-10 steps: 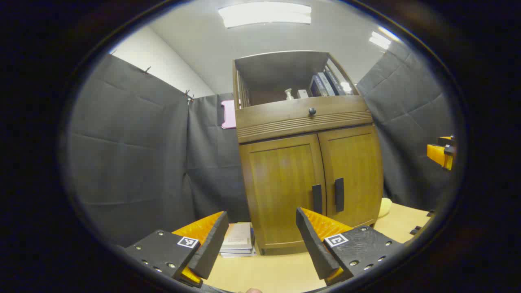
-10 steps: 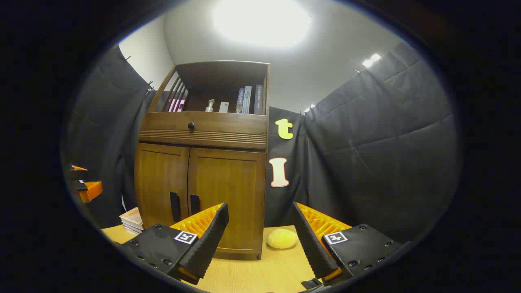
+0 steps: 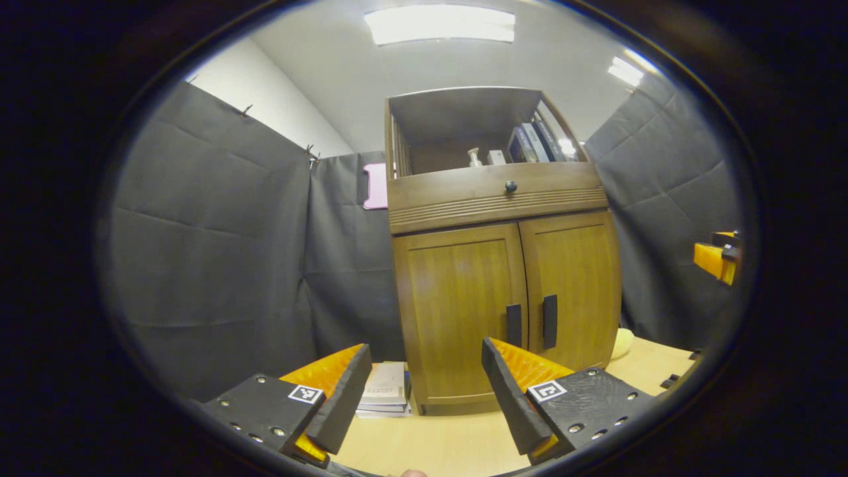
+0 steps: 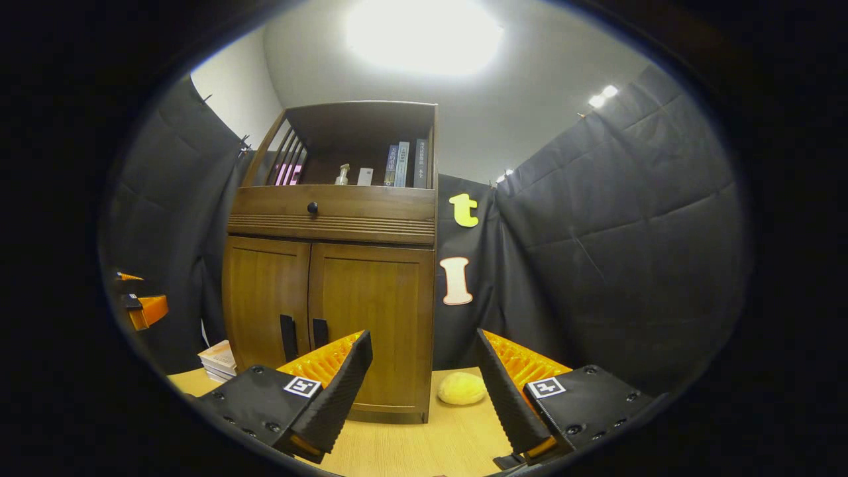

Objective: Open the right door of the double-door shoe cabinet with the right hand, and open the left door with the left hand.

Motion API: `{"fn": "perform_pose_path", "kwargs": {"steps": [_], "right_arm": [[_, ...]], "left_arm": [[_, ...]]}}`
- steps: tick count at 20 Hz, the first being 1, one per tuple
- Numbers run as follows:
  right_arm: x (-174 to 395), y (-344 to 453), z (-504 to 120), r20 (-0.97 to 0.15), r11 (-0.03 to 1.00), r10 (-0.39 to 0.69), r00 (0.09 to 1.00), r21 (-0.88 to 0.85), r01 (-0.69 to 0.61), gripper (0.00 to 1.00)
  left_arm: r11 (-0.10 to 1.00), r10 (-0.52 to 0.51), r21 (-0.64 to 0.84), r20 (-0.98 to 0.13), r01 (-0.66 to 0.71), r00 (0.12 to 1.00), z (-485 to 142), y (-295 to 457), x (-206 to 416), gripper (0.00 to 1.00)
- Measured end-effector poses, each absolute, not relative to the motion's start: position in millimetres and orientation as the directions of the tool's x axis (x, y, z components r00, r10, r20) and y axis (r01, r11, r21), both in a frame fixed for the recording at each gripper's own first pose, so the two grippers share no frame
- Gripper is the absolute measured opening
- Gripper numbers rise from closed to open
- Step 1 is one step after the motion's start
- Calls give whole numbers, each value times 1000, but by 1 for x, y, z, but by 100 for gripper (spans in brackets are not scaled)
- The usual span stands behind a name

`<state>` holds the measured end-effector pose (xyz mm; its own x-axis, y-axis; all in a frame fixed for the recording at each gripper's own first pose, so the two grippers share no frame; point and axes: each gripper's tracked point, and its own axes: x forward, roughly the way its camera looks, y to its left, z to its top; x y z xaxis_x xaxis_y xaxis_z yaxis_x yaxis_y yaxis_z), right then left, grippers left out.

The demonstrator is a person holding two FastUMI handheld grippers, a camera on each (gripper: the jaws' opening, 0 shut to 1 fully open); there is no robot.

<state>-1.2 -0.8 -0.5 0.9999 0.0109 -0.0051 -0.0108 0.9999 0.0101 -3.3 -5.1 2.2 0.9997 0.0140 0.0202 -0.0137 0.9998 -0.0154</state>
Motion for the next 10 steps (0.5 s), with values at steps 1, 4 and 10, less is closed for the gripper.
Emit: {"fn": "perform_pose_path", "kwargs": {"steps": [1, 4, 10], "right_arm": [[0, -1, -1, -6, 1000, 12, 1000, 9, -12, 97], [-1, 0, -1, -8, 1000, 20, 1000, 15, -20, 96], [2, 3, -4, -23, 999, 40, 999, 24, -39, 97]], "left_arm": [[1000, 17, -12, 21, -17, 1000, 2, -5, -4, 98], [1000, 26, -11, 17, -26, 1000, 0, -4, -4, 98], [998, 55, -16, 31, -54, 998, 4, -3, -6, 98]]}}
